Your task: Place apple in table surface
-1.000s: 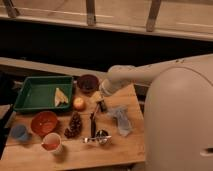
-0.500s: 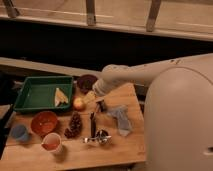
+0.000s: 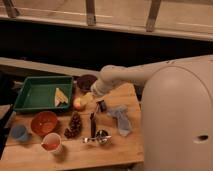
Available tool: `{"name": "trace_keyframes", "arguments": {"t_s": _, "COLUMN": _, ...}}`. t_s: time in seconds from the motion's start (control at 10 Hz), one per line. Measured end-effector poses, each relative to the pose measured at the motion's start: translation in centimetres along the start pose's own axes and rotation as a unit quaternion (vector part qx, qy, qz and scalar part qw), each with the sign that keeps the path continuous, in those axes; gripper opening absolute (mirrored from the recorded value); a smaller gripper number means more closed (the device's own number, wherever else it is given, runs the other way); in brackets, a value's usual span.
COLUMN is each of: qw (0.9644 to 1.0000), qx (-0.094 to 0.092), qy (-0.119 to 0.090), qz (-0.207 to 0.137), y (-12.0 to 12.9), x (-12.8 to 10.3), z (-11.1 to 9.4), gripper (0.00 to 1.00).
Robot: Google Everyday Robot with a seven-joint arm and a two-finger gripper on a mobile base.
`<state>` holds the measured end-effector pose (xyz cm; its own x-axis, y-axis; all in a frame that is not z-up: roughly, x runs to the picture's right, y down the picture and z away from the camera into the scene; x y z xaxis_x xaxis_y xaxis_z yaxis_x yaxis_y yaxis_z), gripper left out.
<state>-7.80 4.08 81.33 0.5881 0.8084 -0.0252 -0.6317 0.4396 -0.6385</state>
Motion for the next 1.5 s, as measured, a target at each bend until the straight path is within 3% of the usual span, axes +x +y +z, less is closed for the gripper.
{"name": "trace_keyframes", "arguments": {"t_s": 0.5, "qw": 0.9983, "qx": -0.057, "qy": -0.002, "qz": -0.01, "y": 0.0, "x": -0.8, "z": 3.8, "gripper": 0.8}}
{"name": "trace_keyframes", "arguments": {"t_s": 1.0, "qw": 0.9968, "qx": -0.07, "qy": -0.004, "qz": -0.038, "y": 0.3, "x": -2.1, "z": 7.5, "gripper": 0.8}}
{"name": "trace_keyframes", "arguments": {"t_s": 1.5, "qw": 0.9934, "qx": -0.093, "qy": 0.019, "qz": -0.064, "y": 2.5, "x": -2.4, "z": 11.9, "gripper": 0.8}}
